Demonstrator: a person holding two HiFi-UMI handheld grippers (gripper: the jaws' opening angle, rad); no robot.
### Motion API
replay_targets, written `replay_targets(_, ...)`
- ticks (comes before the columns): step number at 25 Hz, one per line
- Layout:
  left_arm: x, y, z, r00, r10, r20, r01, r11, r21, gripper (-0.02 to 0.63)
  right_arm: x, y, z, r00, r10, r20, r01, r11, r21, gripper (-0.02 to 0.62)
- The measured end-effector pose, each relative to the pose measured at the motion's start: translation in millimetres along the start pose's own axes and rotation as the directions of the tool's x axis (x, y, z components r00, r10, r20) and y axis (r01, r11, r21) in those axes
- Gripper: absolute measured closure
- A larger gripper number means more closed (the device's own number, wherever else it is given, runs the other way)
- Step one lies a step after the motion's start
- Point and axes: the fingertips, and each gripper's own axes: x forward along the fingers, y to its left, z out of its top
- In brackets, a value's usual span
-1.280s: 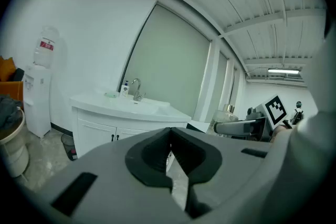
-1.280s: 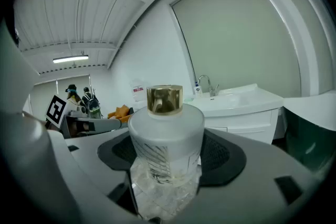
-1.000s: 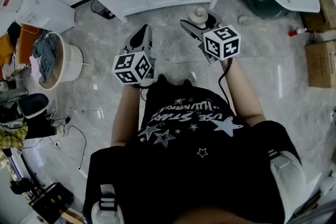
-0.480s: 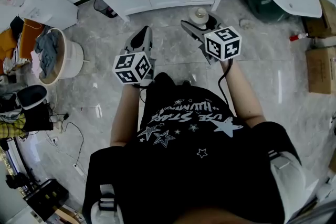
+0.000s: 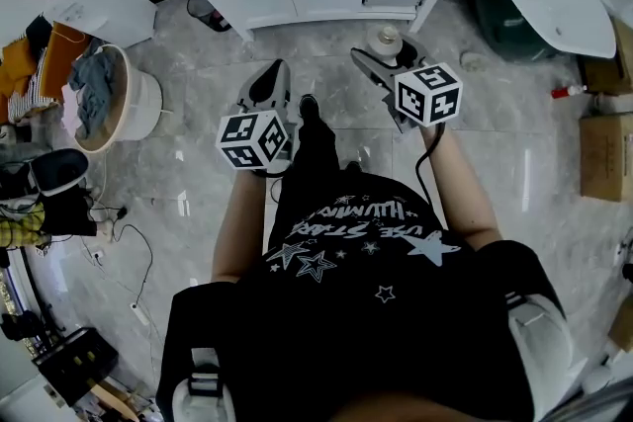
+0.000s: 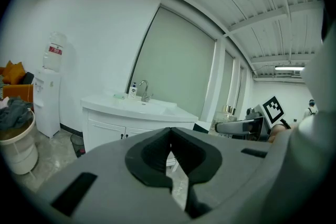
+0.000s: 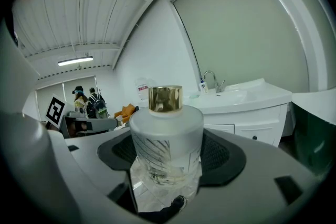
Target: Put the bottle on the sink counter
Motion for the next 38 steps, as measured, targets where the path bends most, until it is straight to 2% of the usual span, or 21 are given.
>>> replay_targets(11, 82.4, 60.2, 36.6, 1.0, -0.023, 0.002, 0.023, 1.0, -0.006, 0.598, 78.4, -45.8, 38.4, 1.0, -0.026, -0.01, 0.025, 1.0, -0.008, 0.268)
replay_targets(22, 182.9, 146.5, 92.1, 0.999, -0.049, 0.003, 0.049, 0.999, -0.001, 0.598, 201.8, -89.4, 97.0, 1.0, -0.015, -0.006, 0.015, 1.0, 0.0, 0.268)
replay_targets(31, 238.4, 222.1, 129.6, 0.998, -0.061, 0.0, 0.061, 0.998, -0.018, 0.598, 293.3, -106.8, 142.7, 1.0, -0.024, -0.005, 0.024, 1.0, 0.005, 0.268)
replay_targets(38, 260.5, 273.1, 139.7, 0.998, -0.066, -0.008, 0.065, 0.997, -0.047, 0.598, 349.6, -111.1, 159.4, 0.999, -0.043, -0.015, 0.043, 0.999, 0.006, 0.268)
